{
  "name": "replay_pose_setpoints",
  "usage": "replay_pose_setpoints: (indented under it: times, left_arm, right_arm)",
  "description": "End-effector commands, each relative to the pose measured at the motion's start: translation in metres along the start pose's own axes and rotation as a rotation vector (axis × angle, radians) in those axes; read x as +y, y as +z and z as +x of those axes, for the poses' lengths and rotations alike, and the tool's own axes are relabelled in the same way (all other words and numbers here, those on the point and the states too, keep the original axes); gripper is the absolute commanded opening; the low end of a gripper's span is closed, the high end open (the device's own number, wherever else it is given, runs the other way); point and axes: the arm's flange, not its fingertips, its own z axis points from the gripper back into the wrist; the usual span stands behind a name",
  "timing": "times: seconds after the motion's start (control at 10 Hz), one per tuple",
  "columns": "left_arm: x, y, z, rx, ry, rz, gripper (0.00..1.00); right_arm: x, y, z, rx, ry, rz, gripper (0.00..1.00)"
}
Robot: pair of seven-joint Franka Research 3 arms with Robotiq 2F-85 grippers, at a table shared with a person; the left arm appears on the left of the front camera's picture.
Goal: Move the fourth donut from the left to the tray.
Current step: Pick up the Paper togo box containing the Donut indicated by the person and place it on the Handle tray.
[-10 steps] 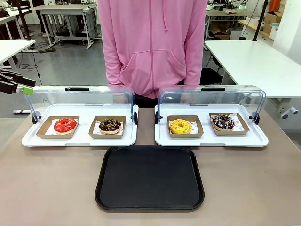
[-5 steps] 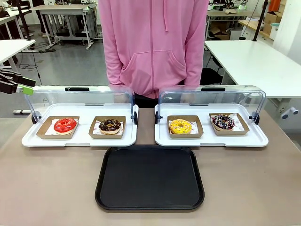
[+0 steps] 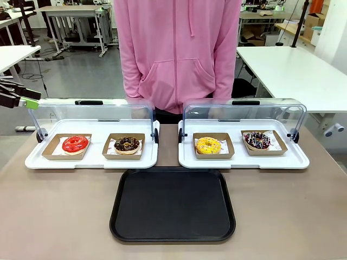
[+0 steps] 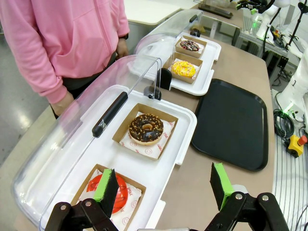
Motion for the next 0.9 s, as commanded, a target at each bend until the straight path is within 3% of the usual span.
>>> replay_pose_setpoints:
  times: [0.0, 0.8]
  left_arm:
    - [-0.001, -0.0004, 0.0013, -0.006, 0.001, -0.004, 1.0]
    - [-0.001, -0.0004, 0.0013, -0.006, 0.001, -0.004, 1.0]
  right_arm:
    - [-0.0026, -0.0012, 0.0011, -0.03, 0.026, -0.004, 1.0]
    - [-0.0026, -0.0012, 0.0011, -0.03, 0.026, -0.004, 1.0]
